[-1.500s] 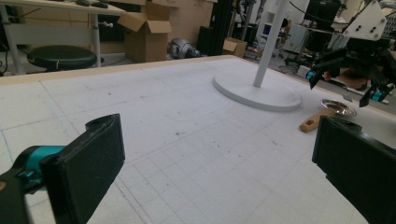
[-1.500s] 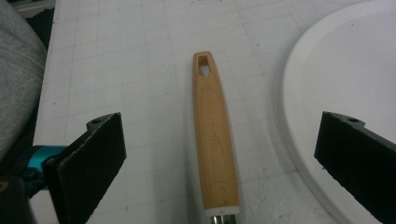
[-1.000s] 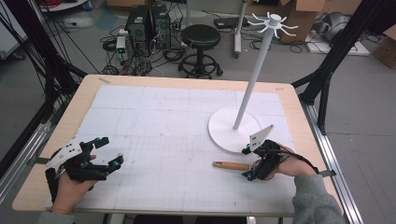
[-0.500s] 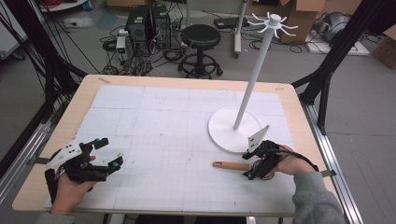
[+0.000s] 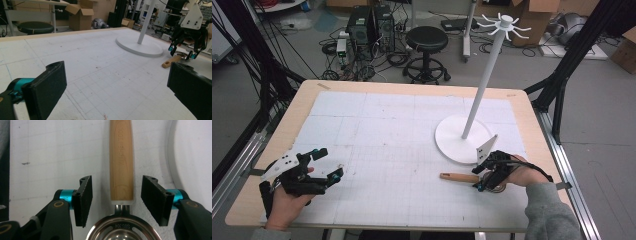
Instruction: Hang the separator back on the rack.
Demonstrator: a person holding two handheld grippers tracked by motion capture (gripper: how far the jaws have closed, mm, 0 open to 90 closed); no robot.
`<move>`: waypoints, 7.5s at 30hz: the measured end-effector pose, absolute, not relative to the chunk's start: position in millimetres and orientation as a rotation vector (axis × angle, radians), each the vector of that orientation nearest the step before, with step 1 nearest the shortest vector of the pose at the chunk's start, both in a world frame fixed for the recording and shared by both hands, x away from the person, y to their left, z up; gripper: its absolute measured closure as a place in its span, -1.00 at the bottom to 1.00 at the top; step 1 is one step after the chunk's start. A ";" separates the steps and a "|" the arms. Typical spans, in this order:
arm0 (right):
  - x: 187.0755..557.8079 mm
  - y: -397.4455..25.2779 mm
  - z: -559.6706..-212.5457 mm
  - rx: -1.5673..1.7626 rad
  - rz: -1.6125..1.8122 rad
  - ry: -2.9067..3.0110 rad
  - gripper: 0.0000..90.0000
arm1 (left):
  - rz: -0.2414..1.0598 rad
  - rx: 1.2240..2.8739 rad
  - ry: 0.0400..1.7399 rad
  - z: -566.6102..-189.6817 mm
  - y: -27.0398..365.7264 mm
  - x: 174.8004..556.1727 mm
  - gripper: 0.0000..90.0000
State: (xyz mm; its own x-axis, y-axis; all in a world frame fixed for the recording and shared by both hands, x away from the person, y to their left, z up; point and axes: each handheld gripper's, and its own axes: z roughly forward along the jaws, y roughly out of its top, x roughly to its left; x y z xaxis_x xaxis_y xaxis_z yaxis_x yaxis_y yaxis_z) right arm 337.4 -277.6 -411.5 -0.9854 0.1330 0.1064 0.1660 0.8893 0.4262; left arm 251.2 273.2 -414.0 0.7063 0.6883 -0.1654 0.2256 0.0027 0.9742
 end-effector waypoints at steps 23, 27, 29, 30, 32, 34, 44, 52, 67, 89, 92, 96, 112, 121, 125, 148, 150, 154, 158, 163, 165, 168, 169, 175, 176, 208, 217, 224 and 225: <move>338.0 -276.4 -415.4 -0.173 -0.637 -3.020 0.29 | 0.412 1.573 0.775 -415.6 272.5 251.9 -0.94; 338.6 -276.9 -415.4 -0.195 -0.643 -3.037 0.41 | 0.414 1.576 0.773 -415.7 272.4 251.9 -0.94; 339.6 -277.2 -415.5 -0.188 -0.647 -3.034 0.43 | 0.414 1.577 0.773 -415.7 272.4 251.9 -0.94; 339.8 -277.3 -415.6 -0.184 -0.647 -3.033 0.43 | 0.413 1.576 0.773 -415.8 272.5 251.9 -0.94; 338.3 -277.0 -415.8 -0.175 -0.652 -3.040 0.43 | 0.414 1.577 0.773 -415.9 272.6 252.1 -0.94; 338.6 -277.1 -415.8 -0.164 -0.652 -3.048 0.43 | 0.412 1.576 0.773 -416.1 272.5 252.2 -0.94; 335.1 -276.3 -414.9 -0.149 -0.636 -3.068 0.51 | 0.413 1.579 0.774 -416.3 272.8 252.3 -0.94; 333.8 -275.6 -414.7 -0.151 -0.638 -3.072 0.53 | 0.411 1.575 0.778 -416.4 273.6 252.2 -0.94; 330.7 -280.7 -407.6 -0.173 -0.691 -3.076 0.54 | 0.415 1.573 0.776 -415.8 273.7 252.2 -0.94; 325.7 -286.7 -396.4 -0.211 -0.786 -3.083 0.54 | 0.410 1.572 0.776 -415.7 272.8 252.5 -0.94; 325.3 -288.0 -394.5 -0.221 -0.806 -3.079 0.54 | 0.410 1.574 0.776 -415.6 272.7 252.5 -0.94; 324.2 -290.1 -391.0 -0.234 -0.844 -3.073 0.54 | 0.410 1.573 0.776 -415.4 272.4 252.5 -0.94; 319.4 -303.0 -376.4 -0.368 -1.093 -2.983 0.54 | 0.408 1.576 0.770 -415.3 270.4 253.4 -0.94; 315.7 -311.6 -372.7 -0.425 -1.226 -2.937 0.54 | 0.407 1.578 0.770 -415.3 269.3 253.7 -0.94; 313.2 -318.5 -369.3 -0.431 -1.349 -2.878 0.53 | 0.406 1.576 0.765 -415.0 269.0 254.0 -0.94; 305.9 -343.6 -360.9 -0.778 -1.711 -2.751 0.54 | 0.404 1.585 0.758 -414.6 266.2 255.9 -0.94; 306.0 -345.2 -360.1 -0.802 -1.738 -2.741 0.54 | 0.406 1.584 0.758 -414.6 266.2 255.8 -0.94; 304.7 -346.1 -359.4 -0.833 -1.760 -2.753 0.54 | 0.405 1.579 0.760 -414.5 266.3 255.7 -0.94; 303.4 -348.8 -356.9 -0.867 -1.809 -2.749 0.54 | 0.404 1.579 0.757 -414.1 266.3 255.6 -0.94; 300.0 -353.3 -352.0 -0.915 -1.872 -2.745 0.54 | 0.406 1.584 0.756 -414.2 265.9 255.8 -0.94; 298.6 -354.5 -350.0 -0.934 -1.891 -2.746 0.54 | 0.403 1.584 0.758 -414.5 265.5 255.6 -0.94; 296.9 -356.1 -347.3 -0.948 -1.925 -2.739 0.54 | 0.401 1.590 0.756 -415.2 264.7 255.8 -0.94; 296.3 -356.4 -346.2 -0.951 -1.933 -2.742 0.54 | 0.400 1.590 0.758 -415.1 264.4 255.7 -0.94; 292.3 -357.8 -338.8 -0.965 -1.995 -2.748 0.54 | 0.400 1.588 0.757 -415.4 264.4 255.9 -0.94; 291.7 -357.8 -338.4 -0.976 -2.006 -2.758 0.54 | 0.401 1.585 0.761 -415.6 264.4 256.0 -0.94; 288.8 -372.9 -295.5 -1.105 -2.221 -2.623 0.54 | 0.389 1.588 0.761 -416.5 262.9 259.6 -0.94; 289.3 -373.4 -284.2 -1.144 -2.249 -2.616 0.54 | 0.389 1.587 0.761 -416.4 262.9 259.6 -0.94; 292.8 -374.6 -276.5 -1.161 -2.268 -2.580 0.54 | 0.389 1.589 0.762 -416.5 263.1 259.8 -0.94; 293.4 -374.3 -275.2 -1.161 -2.262 -2.574 0.54 | 0.386 1.588 0.765 -416.6 262.8 259.8 -0.94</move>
